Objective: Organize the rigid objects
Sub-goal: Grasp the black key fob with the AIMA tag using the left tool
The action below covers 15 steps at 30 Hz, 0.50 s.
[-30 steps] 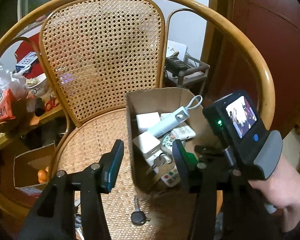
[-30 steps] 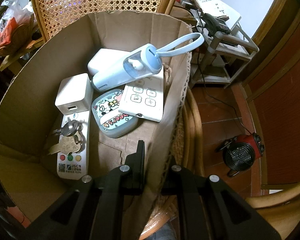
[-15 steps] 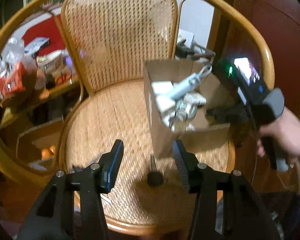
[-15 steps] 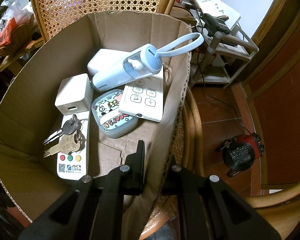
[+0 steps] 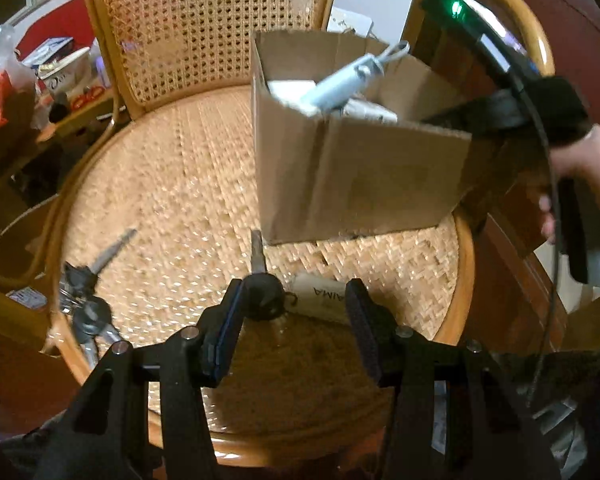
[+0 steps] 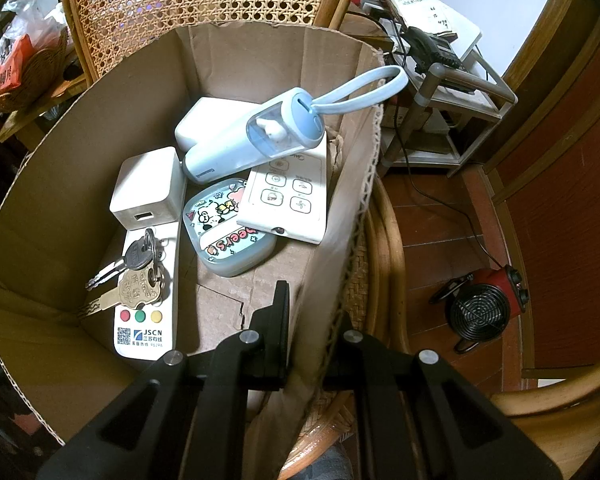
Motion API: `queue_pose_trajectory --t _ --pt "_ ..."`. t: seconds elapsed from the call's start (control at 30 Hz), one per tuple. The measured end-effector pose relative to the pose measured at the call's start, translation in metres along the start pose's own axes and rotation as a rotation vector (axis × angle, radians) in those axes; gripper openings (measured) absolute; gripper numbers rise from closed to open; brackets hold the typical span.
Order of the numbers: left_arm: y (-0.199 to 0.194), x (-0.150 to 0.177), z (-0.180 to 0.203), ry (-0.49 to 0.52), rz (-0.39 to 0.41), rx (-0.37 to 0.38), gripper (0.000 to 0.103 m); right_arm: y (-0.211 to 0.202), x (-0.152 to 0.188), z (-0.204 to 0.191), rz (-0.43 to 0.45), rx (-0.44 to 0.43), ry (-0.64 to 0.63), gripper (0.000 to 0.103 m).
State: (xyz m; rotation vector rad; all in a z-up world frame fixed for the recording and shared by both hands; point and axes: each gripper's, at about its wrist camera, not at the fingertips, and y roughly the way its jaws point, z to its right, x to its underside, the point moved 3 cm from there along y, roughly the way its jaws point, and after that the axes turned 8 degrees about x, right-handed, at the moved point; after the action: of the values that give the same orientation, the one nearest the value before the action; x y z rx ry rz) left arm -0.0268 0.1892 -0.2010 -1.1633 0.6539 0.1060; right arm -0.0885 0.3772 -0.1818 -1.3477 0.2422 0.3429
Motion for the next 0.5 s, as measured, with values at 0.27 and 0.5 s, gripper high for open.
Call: queue_pose_trajectory --t 0.27,0.5 --pt "0.015 0.004 -0.010 -0.034 -0.010 0.013 0.049 0.000 0.000 0.000 -0.001 0.001 0.000 0.012" --pt "0.010 0.004 -0.013 -0.026 0.015 0.031 0.027 0.000 0.000 -0.001 0.000 0.000 0.000 0.012"
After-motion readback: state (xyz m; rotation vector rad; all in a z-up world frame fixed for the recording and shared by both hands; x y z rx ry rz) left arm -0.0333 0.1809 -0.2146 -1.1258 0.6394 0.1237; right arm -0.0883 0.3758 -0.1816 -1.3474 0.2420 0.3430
